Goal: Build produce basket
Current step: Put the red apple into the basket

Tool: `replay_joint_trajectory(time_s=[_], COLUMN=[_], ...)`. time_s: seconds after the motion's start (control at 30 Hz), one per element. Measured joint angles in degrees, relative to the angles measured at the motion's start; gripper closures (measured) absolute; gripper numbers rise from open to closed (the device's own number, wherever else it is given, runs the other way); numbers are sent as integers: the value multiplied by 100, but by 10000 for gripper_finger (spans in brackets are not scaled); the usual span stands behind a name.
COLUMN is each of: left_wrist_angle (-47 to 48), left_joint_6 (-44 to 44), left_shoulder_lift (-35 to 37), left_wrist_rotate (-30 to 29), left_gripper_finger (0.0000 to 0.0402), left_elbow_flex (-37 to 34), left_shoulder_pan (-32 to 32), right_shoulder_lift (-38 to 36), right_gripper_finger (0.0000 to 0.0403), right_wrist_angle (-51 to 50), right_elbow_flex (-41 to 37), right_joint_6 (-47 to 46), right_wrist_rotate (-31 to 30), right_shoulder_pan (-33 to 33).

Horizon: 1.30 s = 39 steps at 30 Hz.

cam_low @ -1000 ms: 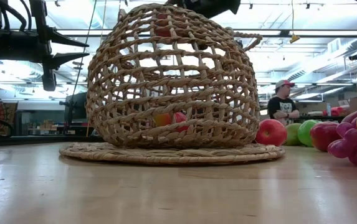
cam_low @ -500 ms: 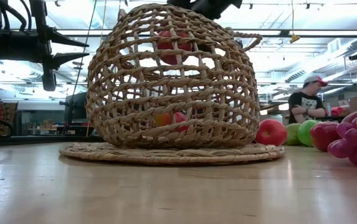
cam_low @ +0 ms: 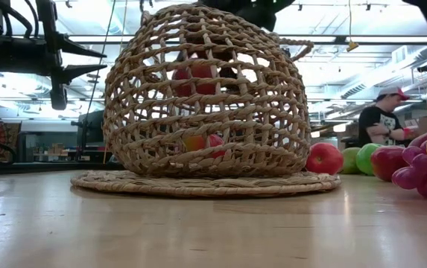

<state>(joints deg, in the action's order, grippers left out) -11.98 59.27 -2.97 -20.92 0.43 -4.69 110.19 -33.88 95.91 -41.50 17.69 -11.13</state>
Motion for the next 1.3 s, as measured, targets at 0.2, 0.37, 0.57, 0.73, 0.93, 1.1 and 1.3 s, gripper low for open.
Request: replay_joint_trajectory(time_s=[0.2,0.37,0.57,0.73,0.93,1.1,1.3], left_wrist_angle=[-7,-10,-9,-9,-9,-11,-11], left_joint_6=[1,0,1,1,2,-1,2], left_shoulder_lift=[-1,-3,-1,-1,-1,-1,-1], left_wrist_rotate=[-3,-2,-3,-1,-1,-1,-1], left_gripper_finger=[316,313,318,317,313,316,318], left_elbow_flex=[0,0,0,0,0,0,0], left_shoulder_pan=[0,0,0,0,0,2,2], right_shoulder_lift=[145,136,136,136,136,136,134], right_gripper_finger=[81,81,81,80,78,57,24], right_wrist_angle=[-42,-31,-120,-197,-156,-128,-134], right_elbow_flex=[8,8,-18,-125,-198,-195,-192], right_joint_6=[-197,5,301,558,574,574,574], right_wrist_rotate=[-4,-225,-264,-264,-264,-243,-157], right_shoulder_pan=[-26,8,9,9,15,13,13])
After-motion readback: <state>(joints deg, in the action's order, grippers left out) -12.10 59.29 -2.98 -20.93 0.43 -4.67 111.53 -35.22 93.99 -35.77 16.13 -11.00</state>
